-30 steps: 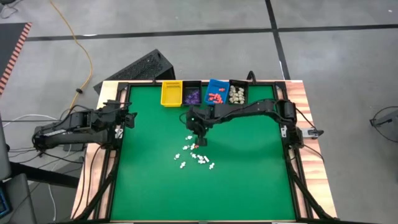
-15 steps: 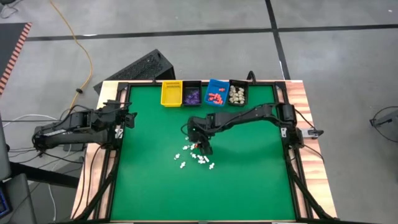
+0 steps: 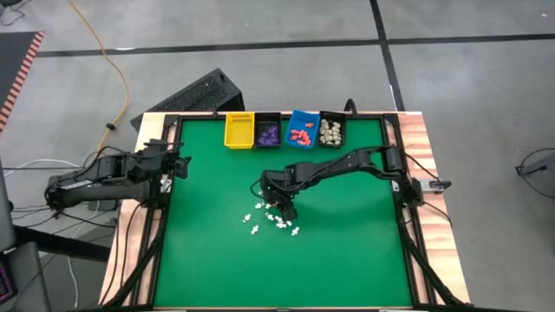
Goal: Sort Halloween decoration
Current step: Put the orange skeleton toy into the blue basket
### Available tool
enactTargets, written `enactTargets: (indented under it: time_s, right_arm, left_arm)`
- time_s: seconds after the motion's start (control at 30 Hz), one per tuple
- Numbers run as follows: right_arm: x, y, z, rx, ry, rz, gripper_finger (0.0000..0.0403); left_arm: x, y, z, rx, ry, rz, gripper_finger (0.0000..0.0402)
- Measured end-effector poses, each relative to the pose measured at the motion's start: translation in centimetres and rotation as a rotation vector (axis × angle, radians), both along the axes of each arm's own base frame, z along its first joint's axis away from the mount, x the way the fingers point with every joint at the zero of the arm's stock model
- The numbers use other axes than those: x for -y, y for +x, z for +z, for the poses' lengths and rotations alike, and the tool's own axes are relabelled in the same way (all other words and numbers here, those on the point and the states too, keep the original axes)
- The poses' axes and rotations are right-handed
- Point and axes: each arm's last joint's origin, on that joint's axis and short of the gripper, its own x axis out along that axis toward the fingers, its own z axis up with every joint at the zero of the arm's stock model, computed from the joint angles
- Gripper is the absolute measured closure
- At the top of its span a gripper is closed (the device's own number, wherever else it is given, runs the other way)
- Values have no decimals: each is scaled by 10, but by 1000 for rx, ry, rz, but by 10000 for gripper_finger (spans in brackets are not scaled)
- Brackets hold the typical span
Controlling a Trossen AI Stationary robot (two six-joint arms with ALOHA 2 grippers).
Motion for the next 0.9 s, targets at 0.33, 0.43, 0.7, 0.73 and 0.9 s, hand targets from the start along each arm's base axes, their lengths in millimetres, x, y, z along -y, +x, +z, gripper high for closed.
enactTargets:
  time_s: [0.33, 0.43, 0.7, 0.73, 0.9]
  right_arm:
    - [0, 1, -10, -39, -45, -32, 226]
    - [-3, 1, -10, -41, -87, -42, 264]
    - [-5, 0, -10, -54, -68, -88, 364]
    - [-5, 0, -10, -56, -61, -103, 364]
    - [-1, 2, 0, -69, -40, -148, 364]
  left_arm:
    - [0, 0, 0, 0, -1, -1, 145]
    - [0, 0, 0, 3, -4, 2, 145]
    - [0, 0, 0, 4, -4, 3, 145]
    - [0, 0, 0, 4, -4, 3, 145]
    - [0, 0, 0, 4, -4, 3, 145]
